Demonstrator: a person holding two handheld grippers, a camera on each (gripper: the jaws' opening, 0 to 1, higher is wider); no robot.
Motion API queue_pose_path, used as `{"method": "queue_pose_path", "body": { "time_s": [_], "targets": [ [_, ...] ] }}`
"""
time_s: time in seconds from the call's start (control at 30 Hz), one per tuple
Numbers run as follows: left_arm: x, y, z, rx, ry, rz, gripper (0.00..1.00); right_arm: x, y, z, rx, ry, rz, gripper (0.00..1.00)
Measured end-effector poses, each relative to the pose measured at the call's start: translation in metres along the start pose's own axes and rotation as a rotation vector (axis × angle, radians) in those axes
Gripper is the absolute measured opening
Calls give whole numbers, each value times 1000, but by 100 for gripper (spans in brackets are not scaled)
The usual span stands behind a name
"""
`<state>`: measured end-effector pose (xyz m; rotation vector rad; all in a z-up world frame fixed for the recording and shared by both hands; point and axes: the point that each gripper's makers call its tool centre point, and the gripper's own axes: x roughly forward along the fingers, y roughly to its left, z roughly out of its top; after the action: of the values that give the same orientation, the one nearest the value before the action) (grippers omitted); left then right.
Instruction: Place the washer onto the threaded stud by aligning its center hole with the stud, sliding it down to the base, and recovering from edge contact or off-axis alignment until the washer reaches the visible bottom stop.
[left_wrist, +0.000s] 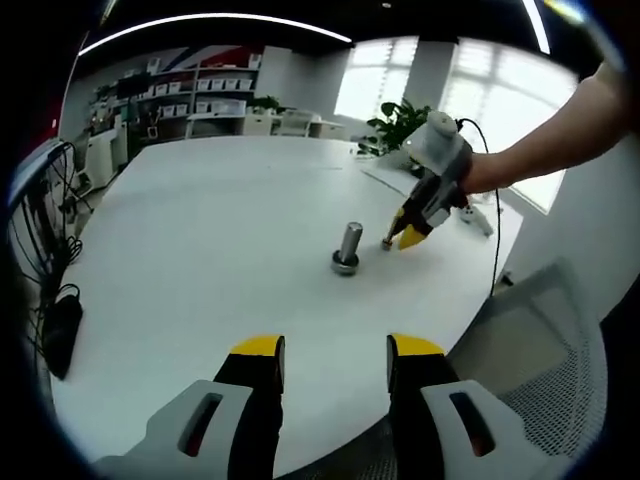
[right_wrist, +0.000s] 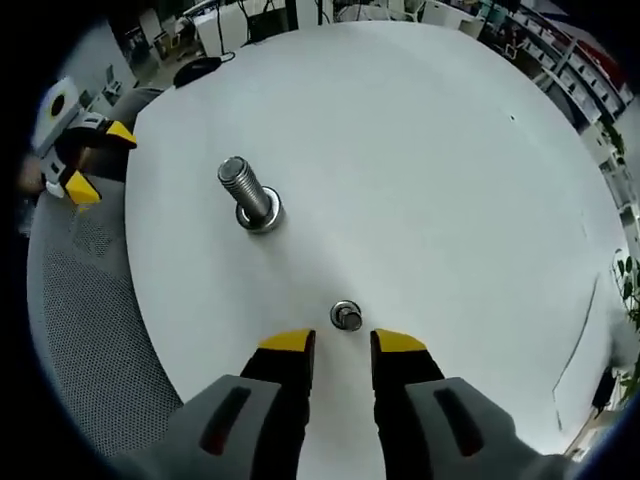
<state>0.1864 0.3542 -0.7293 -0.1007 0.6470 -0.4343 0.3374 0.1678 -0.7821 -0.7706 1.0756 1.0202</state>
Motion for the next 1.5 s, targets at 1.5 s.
{"method": "queue_pose_path", "body": {
  "time_s": [1.5],
  "targets": [
    [2, 4, -9, 25, 54, 33, 40, -71, 29, -23, 242, -465, -112, 28]
  ]
}}
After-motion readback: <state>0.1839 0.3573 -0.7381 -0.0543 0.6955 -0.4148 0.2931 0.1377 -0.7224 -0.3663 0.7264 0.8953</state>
